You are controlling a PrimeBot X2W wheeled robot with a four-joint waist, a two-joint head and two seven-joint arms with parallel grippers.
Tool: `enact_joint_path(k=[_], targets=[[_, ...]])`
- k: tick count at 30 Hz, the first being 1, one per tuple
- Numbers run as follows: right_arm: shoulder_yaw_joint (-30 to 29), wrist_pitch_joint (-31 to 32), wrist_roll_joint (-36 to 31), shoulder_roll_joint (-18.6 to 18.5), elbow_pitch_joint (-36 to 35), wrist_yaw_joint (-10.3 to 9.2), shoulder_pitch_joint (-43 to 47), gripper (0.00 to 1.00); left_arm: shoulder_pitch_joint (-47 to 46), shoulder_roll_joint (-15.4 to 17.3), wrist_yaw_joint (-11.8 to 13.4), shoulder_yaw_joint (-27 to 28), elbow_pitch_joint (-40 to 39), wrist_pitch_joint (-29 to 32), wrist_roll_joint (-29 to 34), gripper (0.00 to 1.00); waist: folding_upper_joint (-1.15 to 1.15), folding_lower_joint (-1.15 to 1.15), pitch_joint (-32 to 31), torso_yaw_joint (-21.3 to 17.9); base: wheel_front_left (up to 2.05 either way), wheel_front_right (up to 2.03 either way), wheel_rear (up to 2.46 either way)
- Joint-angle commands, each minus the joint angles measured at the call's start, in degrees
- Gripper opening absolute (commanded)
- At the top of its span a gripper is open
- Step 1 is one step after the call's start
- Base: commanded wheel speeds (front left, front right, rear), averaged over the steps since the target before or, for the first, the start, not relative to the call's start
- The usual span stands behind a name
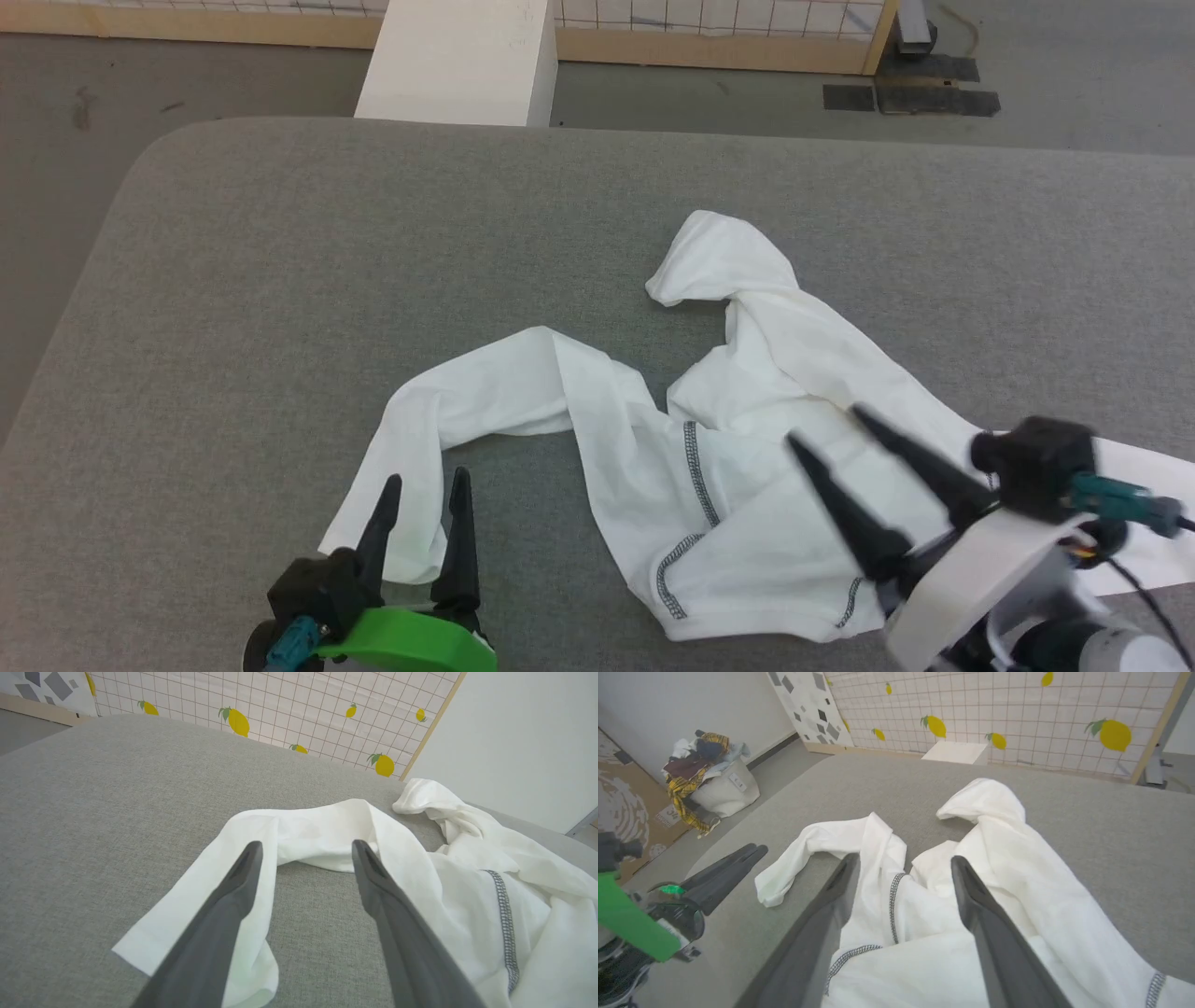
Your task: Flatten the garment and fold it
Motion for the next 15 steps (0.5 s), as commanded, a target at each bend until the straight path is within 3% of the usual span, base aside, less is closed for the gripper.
enact_joint_path(k=[1,9,13,15], targets=[[-1.9,-3.3,-2.6,1.1,0.9,-0.08,-0.6,1.0,-0.3,-0.1,0.0,0.4,-0.5,-0.2,0.1,1.0,0.0,0.0,-0.3,-0.1,0.0,0.0,0.0],[-14.2,-18.4,-16.0,7.8,5.3,-0.08,2.1,1.0,0.6,-0.1,-0.3,1.3,-3.1,-0.2,1.3,1.0,0.0,0.0,-0.6,-1.3,0.0,0.0,0.0],[-19.0,-24.5,-18.7,9.7,8.7,-0.08,5.4,1.0,1.5,-0.1,-0.8,2.0,-5.2,-0.2,2.0,1.0,0.0,0.0,-0.5,-2.0,0.0,0.0,0.0],[-20.4,-26.7,-17.0,9.9,10.6,-0.08,6.9,1.0,2.2,-0.1,-0.9,2.1,-5.9,-0.2,2.2,1.0,0.0,0.0,-0.5,-2.1,0.0,0.0,0.0]])
